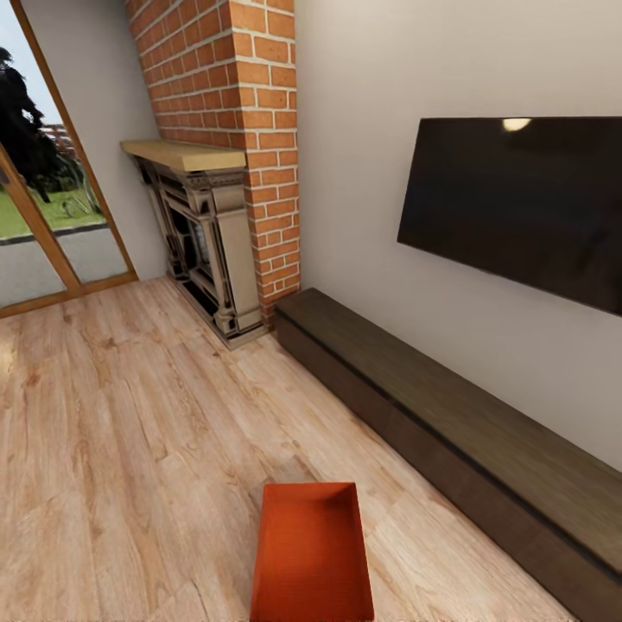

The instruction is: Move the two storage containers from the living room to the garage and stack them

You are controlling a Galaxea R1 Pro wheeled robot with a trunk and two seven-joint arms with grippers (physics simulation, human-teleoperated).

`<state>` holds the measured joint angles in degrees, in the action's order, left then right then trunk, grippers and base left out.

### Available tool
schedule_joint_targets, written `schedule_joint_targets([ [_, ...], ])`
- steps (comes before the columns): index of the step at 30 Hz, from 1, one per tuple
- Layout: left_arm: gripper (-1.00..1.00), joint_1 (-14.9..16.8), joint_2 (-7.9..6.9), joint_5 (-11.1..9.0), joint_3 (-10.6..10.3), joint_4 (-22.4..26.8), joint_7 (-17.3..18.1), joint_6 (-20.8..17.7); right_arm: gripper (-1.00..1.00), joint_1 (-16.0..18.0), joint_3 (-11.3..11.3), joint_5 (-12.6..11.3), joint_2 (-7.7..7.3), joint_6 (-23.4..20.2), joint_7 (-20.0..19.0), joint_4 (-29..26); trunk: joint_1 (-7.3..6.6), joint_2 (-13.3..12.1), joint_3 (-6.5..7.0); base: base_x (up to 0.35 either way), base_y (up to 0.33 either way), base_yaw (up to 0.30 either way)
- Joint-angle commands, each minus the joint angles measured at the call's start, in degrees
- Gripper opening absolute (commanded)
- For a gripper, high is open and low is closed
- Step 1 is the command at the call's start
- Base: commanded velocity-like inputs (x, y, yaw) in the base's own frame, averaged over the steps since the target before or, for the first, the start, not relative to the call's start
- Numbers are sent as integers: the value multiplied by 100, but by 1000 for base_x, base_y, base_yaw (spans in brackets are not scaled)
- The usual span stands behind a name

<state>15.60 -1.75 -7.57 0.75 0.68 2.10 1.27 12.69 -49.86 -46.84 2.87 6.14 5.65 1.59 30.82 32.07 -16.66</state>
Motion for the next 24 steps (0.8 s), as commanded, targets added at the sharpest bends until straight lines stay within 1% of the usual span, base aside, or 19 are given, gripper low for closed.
schedule_joint_targets([
  [1,100,4,-1,-52,4,-6,22,13,100,5,-47,-44,5,25,2,17,1,7,-17,0,0,0],
  [13,100,4,-1,-52,3,-6,22,13,100,5,-50,-41,3,32,6,18,1,7,-127,0,0,0],
  [24,100,4,-1,-52,4,-6,22,13,100,5,-50,-44,-37,36,6,17,1,7,-215,0,0,0],
])
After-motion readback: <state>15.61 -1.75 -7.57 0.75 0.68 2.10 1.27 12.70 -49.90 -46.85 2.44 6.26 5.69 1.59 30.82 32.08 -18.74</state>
